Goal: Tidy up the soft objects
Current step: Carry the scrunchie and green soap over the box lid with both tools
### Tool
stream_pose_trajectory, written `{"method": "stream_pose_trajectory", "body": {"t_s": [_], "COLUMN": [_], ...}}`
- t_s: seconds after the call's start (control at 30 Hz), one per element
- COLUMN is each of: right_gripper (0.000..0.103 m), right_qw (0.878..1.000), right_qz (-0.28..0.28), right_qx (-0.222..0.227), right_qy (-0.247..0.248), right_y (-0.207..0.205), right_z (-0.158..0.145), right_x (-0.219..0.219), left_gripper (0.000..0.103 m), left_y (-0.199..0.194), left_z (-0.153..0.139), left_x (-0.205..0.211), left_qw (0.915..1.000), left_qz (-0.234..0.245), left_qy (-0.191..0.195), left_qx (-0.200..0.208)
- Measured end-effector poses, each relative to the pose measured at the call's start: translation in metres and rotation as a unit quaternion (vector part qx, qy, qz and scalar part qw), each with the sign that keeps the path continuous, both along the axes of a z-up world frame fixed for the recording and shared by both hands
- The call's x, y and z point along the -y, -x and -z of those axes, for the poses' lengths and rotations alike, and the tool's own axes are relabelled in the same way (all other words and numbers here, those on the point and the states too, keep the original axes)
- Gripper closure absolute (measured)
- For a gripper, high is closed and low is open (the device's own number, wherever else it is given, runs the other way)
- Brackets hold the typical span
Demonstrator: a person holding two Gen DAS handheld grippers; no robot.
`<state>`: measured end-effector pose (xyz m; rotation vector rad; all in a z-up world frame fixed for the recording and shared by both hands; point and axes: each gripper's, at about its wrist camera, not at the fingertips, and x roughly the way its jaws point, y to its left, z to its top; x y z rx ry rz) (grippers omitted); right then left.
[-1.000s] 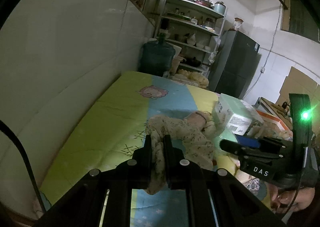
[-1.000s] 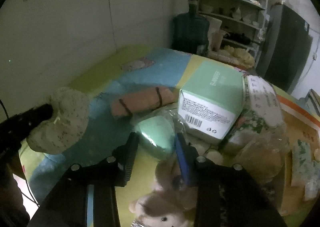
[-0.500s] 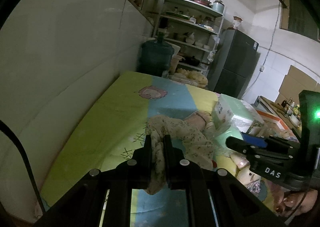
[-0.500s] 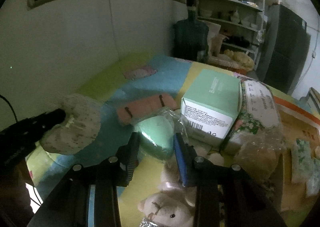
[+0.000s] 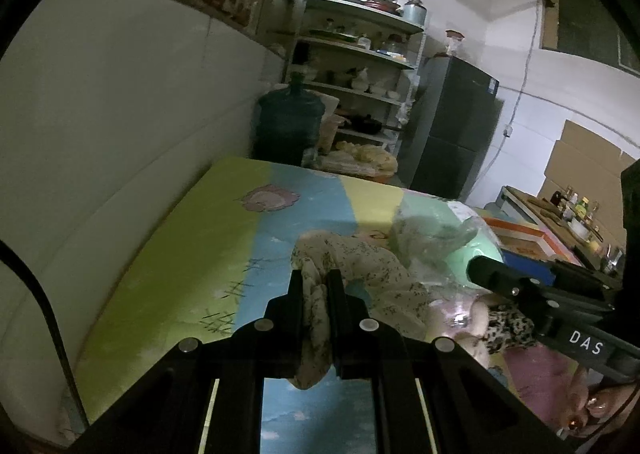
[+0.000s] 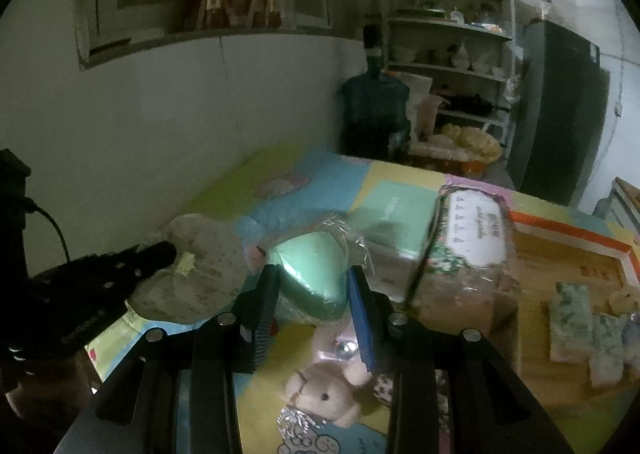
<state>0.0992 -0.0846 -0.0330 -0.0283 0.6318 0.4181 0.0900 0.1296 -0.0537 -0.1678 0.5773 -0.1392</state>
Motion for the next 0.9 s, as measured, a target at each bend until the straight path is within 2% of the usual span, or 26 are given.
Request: {"method": "stream_pose_trajectory", "body": {"t_s": [0.47, 0.9], "right_gripper": [0.067, 0.067], "right_qw": [0.999, 0.996], "right_qz": [0.029, 0.065], "right_qx": [0.025, 0.038], "right_qy": [-0.034, -0.055], "right_y": [0.017, 0.021], "right_z": [-0.018, -0.024], "right_x": [0.056, 0.127], "left_gripper": [0.092, 0.092], "left_y": [-0.006, -0.021], "left_z": [-0.021, -0.042], "left_x": [0.05, 0.132], "left_qw": [0.9992, 0.9954], "left_qz": [0.036, 0.088], "left_qy": [-0.016, -0.026], "left_qx": [0.012, 0.027]}}
